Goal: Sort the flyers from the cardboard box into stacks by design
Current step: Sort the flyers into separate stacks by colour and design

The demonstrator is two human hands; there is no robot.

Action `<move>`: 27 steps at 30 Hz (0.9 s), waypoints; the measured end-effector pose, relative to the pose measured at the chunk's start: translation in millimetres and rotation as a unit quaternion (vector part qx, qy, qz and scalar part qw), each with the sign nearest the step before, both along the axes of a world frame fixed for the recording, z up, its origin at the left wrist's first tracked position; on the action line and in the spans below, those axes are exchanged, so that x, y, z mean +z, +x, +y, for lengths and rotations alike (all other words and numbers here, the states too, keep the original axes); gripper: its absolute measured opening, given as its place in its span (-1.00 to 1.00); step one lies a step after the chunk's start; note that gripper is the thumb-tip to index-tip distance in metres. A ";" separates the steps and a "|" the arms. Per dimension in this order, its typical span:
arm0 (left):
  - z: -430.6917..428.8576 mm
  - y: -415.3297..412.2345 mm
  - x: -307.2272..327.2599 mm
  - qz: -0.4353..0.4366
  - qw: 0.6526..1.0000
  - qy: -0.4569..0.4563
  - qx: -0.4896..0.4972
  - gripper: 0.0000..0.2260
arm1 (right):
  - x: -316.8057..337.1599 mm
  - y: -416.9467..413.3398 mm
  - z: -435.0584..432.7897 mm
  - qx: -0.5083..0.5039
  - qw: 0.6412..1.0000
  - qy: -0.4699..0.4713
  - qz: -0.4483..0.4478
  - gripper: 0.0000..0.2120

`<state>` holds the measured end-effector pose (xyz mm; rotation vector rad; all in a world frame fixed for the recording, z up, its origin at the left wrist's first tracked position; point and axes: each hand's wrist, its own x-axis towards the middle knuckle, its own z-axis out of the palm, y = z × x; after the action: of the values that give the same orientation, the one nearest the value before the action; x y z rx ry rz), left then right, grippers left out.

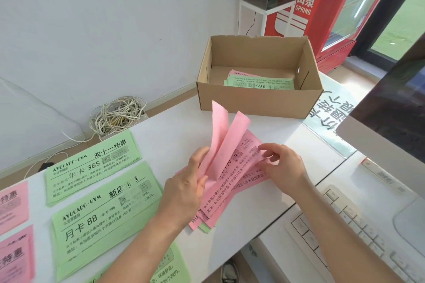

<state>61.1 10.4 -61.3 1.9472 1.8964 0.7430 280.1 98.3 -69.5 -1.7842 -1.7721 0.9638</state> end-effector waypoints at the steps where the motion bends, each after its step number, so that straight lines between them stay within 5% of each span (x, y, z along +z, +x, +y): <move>1: -0.5 -0.8 -0.7 -0.005 1.000 0.003 -0.007 -0.37 | 0.5 1.0 -0.9 -0.005 1.000 0.000 0.008 -0.70; 5: 1.0 -5.5 -3.7 0.044 0.997 0.040 -0.044 -0.30 | 1.1 4.1 0.3 -0.037 0.998 -0.012 0.051 -0.74; 10: -0.3 -3.2 -10.5 0.153 0.982 0.052 -0.094 -0.57 | 2.3 1.8 5.1 -0.015 1.000 -0.003 0.002 -0.75; 14: -10.1 8.3 -19.7 0.280 0.941 0.059 -0.182 -0.50 | 7.6 2.8 12.1 -0.090 0.981 -0.058 0.161 -0.60; 16: -12.7 16.6 -21.3 0.336 0.919 0.055 -0.197 -0.54 | 12.7 5.5 14.6 -0.097 0.979 -0.080 0.161 -0.54; 27: -9.5 27.9 -17.8 0.324 0.935 0.020 -0.143 -0.58 | 14.1 6.4 19.6 -0.105 0.984 -0.075 0.122 -0.76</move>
<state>89.0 0.9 -79.1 2.6472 1.8401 0.0409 286.5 117.9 -55.4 -1.8108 -1.3643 1.1941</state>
